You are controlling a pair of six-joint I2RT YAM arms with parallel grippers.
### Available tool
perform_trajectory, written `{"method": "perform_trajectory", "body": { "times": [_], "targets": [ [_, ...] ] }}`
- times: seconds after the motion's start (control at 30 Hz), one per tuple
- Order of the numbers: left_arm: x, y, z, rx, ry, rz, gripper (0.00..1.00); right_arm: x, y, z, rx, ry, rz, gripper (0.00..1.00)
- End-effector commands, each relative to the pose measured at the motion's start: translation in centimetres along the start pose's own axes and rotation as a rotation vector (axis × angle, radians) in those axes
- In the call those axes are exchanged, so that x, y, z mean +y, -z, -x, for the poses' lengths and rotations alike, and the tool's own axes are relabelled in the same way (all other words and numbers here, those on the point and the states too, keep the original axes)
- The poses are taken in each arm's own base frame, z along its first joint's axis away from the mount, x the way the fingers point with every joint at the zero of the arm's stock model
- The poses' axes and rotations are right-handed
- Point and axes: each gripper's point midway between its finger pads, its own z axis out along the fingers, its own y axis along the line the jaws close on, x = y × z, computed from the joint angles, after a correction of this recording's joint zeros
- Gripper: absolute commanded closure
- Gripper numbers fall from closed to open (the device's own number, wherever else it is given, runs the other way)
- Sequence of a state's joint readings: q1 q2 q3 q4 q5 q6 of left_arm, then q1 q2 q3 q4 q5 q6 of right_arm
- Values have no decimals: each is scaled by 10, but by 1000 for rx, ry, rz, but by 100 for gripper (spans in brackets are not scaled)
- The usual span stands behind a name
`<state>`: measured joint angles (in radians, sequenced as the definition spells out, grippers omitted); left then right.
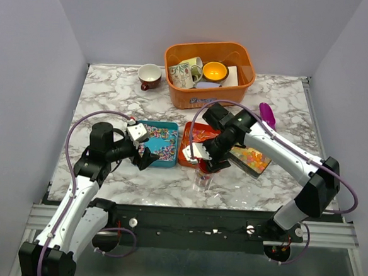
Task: Pack the candies
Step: Close the bottle lid on the packing bottle.
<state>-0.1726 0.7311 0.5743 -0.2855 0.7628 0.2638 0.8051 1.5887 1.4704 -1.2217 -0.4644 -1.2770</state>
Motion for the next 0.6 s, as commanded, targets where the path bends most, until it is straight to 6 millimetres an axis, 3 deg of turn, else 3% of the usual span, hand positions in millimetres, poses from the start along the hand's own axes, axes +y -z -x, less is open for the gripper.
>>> {"method": "perform_trajectory", "body": {
  "times": [0.0, 0.23, 0.57],
  "targets": [
    [-4, 1, 3, -12, -22, -19, 8, 0, -16, -13, 68, 2, 30, 43],
    [-5, 0, -1, -5, -17, -24, 8, 3, -23, -22, 105, -3, 44, 42],
    [-11, -1, -2, -2, -15, -51, 9, -1, -27, -16, 117, -85, 59, 42]
  ]
}}
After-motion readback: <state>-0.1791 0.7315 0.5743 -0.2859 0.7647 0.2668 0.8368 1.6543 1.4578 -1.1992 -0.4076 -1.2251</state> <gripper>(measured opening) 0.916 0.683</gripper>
